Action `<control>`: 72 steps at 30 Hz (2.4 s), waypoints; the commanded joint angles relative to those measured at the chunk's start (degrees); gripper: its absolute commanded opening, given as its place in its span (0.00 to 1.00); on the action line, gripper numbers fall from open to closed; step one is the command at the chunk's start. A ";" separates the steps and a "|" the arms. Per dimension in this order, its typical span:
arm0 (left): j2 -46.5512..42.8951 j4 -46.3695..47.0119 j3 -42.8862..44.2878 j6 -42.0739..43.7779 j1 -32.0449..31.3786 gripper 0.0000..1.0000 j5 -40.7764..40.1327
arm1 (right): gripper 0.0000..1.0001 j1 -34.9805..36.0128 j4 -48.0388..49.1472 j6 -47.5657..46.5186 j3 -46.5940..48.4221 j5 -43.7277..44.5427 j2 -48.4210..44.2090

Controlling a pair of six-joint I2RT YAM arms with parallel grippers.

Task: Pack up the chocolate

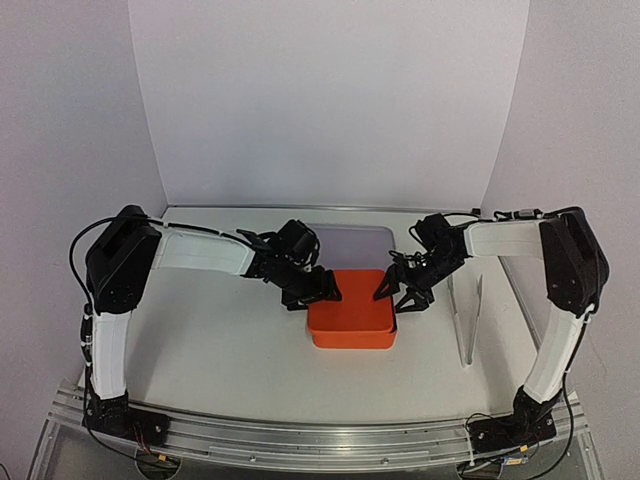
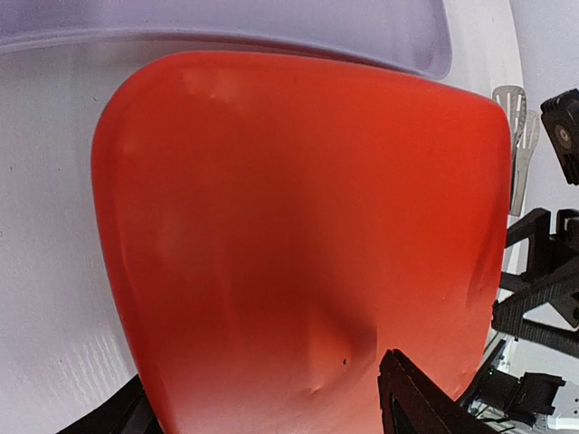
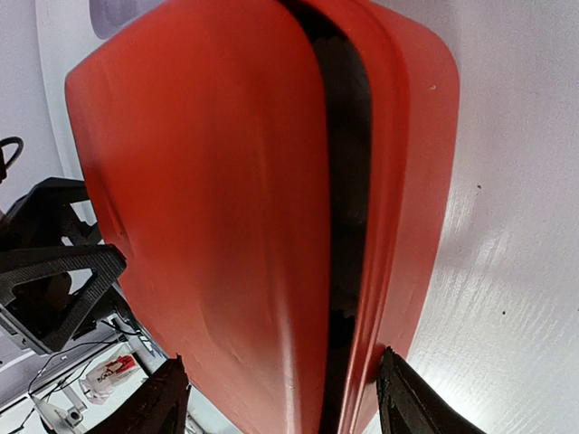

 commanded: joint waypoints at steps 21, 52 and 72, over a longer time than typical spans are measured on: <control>7.38 -19.52 15.56 0.98 -6.96 0.78 -12.61 | 0.57 5.35 0.27 9.10 3.46 8.93 3.31; 13.18 -24.12 16.19 -1.02 -12.03 0.81 -14.30 | 0.04 5.56 24.42 11.80 -15.99 4.64 2.23; 6.60 -22.86 13.12 -0.38 -11.66 0.90 -17.59 | 0.45 5.49 17.39 10.97 -14.78 5.05 -3.66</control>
